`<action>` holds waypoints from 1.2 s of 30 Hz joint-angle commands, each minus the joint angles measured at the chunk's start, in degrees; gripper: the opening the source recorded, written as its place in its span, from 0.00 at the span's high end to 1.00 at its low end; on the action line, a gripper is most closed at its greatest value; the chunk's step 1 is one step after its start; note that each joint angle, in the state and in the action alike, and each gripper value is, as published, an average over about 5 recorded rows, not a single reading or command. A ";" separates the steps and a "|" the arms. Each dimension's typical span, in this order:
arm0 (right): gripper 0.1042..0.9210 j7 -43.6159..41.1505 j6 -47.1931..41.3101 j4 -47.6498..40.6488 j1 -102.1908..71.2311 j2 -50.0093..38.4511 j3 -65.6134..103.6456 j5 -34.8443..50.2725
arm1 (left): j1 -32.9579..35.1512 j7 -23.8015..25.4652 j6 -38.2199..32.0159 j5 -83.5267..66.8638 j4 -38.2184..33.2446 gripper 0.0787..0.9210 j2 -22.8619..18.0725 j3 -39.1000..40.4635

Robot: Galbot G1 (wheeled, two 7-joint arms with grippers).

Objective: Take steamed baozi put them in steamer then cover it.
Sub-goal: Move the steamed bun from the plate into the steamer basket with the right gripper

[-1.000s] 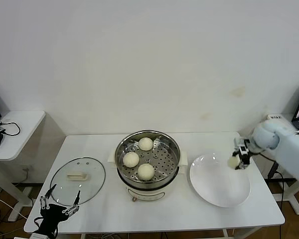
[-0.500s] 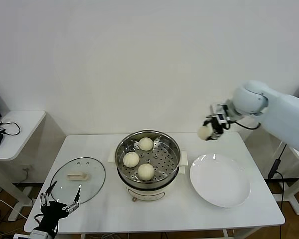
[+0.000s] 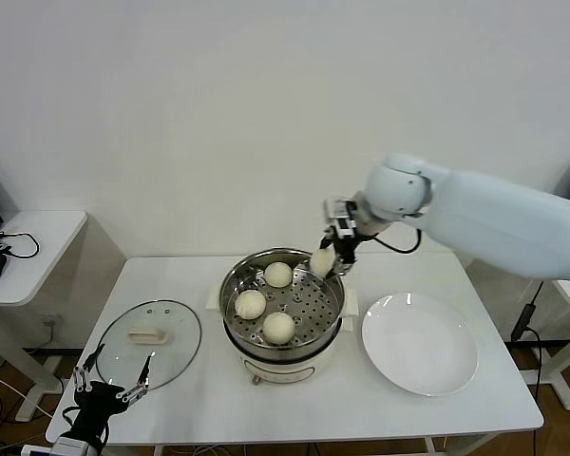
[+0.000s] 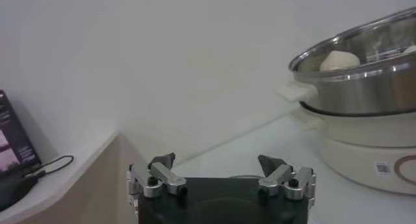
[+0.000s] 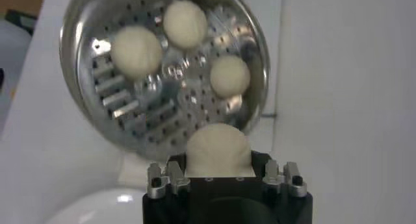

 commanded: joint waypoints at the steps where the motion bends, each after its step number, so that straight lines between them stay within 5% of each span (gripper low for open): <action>1: 0.37 2.78 -4.47 -2.14 -5.41 5.93 -2.20 1.32 | 0.13 0.03 0.04 -0.30 -0.25 0.12 0.45 -0.50; 29: 0.36 3.26 -3.89 -6.09 -10.00 6.47 0.26 -4.32 | 0.01 0.01 -0.07 -0.32 0.09 0.12 0.19 -0.24; 36: 0.18 2.41 -3.04 -4.70 -9.15 4.41 2.55 -4.53 | 0.13 0.00 -0.06 -0.28 -0.22 0.12 0.05 -0.24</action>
